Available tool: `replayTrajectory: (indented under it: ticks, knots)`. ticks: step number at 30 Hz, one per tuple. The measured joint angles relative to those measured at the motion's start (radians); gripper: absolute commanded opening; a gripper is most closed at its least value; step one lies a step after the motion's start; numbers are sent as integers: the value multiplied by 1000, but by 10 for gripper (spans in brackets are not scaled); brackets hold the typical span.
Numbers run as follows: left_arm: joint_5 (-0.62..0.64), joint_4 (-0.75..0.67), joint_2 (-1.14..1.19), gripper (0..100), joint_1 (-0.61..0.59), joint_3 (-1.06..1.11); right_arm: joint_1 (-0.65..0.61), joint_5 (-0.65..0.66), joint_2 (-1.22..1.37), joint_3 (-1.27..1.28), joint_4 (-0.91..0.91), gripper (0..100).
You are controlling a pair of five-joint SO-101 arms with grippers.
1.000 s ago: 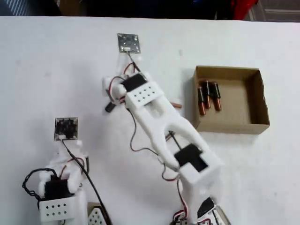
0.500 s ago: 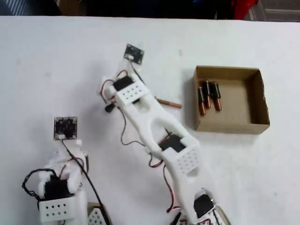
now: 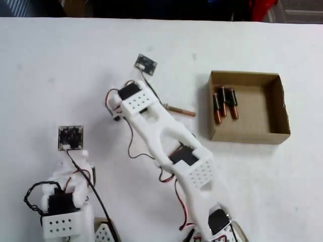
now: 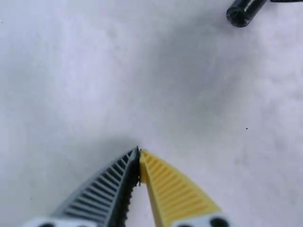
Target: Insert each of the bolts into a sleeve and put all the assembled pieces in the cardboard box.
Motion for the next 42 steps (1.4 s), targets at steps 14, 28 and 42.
replayTrajectory:
  ticks: [14, 28, 42]
  knots:
    - [0, 0, 0, 23, 0, 0, -2, -9, 78, -11, -51, 78]
    - [0, 0, 0, 23, 0, 0, -2, 80, 80, -23, 21, 16]
    - [0, 0, 0, 23, 0, 0, 63, 755, -245, -20, 420, 18]
